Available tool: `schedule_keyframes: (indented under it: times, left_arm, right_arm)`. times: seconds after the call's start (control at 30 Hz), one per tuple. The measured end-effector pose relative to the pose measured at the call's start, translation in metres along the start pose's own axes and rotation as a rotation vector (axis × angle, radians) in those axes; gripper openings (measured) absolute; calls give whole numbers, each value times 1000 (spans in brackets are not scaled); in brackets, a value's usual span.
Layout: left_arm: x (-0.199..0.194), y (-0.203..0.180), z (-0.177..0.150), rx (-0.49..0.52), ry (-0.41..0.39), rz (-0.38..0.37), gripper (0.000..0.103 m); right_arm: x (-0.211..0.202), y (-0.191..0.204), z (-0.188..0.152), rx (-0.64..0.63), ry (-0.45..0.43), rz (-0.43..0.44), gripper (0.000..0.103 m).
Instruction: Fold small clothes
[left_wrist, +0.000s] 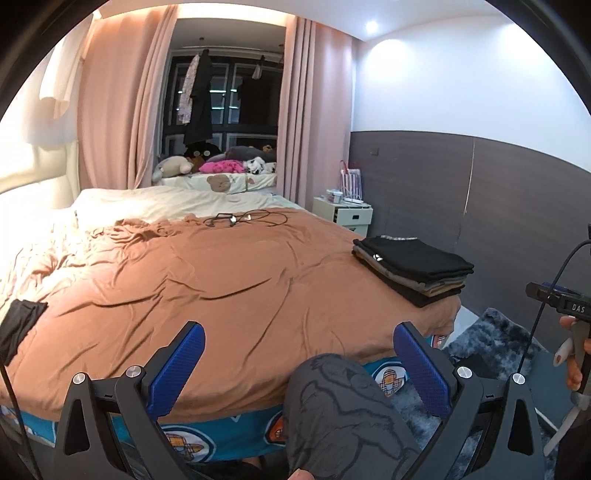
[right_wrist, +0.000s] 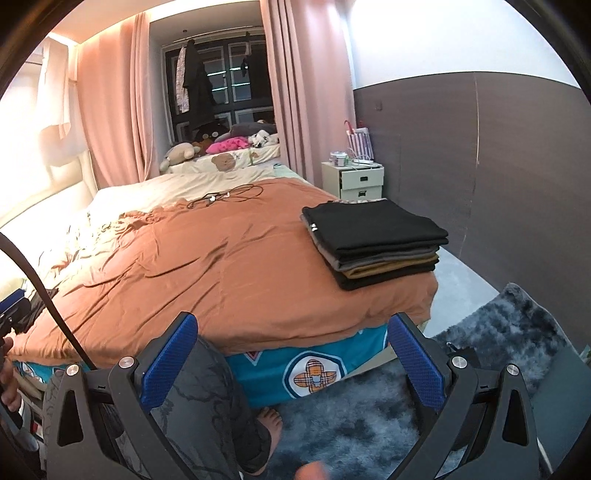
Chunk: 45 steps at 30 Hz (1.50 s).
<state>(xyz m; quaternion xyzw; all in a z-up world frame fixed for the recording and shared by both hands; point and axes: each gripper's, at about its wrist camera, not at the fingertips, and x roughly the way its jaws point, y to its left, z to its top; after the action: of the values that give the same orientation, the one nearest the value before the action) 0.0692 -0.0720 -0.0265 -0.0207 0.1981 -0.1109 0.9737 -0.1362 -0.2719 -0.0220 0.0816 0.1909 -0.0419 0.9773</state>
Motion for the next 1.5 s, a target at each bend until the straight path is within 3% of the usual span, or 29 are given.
schedule_keyframes:
  times: [0.27, 0.6, 1.5]
  left_arm:
    - [-10, 21, -12, -3, -10, 23, 103]
    - [-13, 36, -23, -33, -5, 54, 103]
    - [-22, 31, -20, -25, 6, 48, 103]
  right_arm:
    - [10, 21, -15, -32, 33, 25, 103]
    - [15, 35, -10, -37, 50, 41, 103]
    - [8, 45, -15, -29, 51, 23, 103]
